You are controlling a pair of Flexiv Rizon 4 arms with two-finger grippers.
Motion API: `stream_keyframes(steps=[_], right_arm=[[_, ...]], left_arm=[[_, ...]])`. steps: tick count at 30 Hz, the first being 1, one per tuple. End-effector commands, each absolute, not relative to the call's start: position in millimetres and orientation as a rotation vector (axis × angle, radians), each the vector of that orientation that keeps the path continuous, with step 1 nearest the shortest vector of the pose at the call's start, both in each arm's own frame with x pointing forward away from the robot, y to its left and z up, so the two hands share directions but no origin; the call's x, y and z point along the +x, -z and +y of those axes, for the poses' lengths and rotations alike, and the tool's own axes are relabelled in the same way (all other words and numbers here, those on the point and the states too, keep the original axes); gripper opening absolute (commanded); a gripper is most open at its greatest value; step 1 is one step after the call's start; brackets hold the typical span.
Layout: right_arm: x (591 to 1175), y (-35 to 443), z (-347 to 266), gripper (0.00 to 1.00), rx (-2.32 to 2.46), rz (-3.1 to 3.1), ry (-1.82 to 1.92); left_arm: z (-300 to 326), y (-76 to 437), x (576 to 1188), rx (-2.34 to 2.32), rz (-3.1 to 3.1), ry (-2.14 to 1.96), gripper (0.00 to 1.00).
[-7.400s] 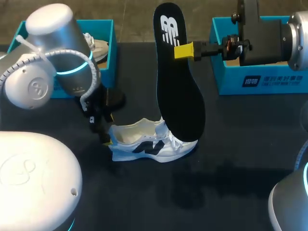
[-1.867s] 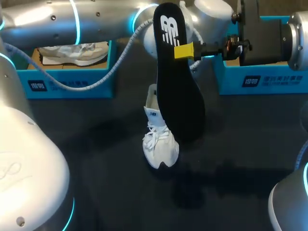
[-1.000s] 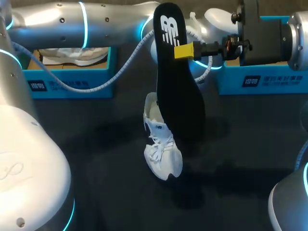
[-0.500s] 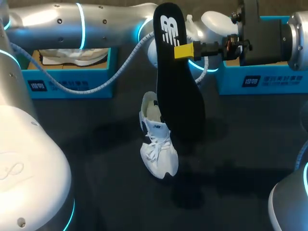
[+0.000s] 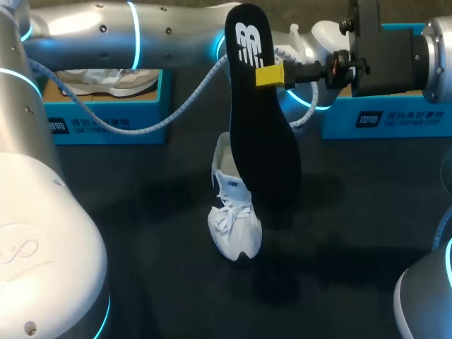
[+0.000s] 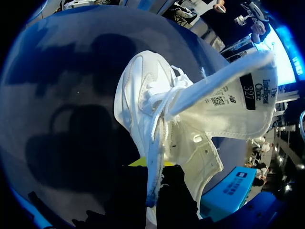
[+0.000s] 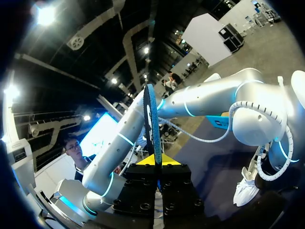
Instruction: Take the shoe out of the shoebox, open the shoe tongue, remove and reinsert the insole, then place the shoe into the shoebox
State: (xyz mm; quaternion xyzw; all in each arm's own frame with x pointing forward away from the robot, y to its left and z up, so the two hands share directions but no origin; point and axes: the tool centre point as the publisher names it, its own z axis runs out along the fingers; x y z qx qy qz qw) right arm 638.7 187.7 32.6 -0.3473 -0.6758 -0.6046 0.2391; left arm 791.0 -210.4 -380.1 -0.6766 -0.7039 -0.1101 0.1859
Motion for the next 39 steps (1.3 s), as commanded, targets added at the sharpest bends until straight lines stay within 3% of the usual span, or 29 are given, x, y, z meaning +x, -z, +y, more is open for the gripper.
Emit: stream_keyframes(steps=[1,3,4,25,39], right_arm=[[642,-33,193,0.0,-0.951,-1.851,1.651],[642,-33,193,0.0,-0.951,-1.851,1.651],[642,-33,193,0.0,-0.951,-1.851,1.651],[642,-33,193,0.0,-0.951,-1.851,1.651],[690,-41,173,0.0,-1.096,-1.744,1.763]], left_arm=[[-215,385,794,-1.889,-1.97,0.307,0.0],[-215,383,794,-1.89,-1.967,0.3,0.59],[-214,381,795,-1.883,-1.978,0.288,1.0],[-190,269,823,-1.998,-2.298,0.057,1.0],[-164,227,836,-2.029,-2.439,-0.04,1.0]])
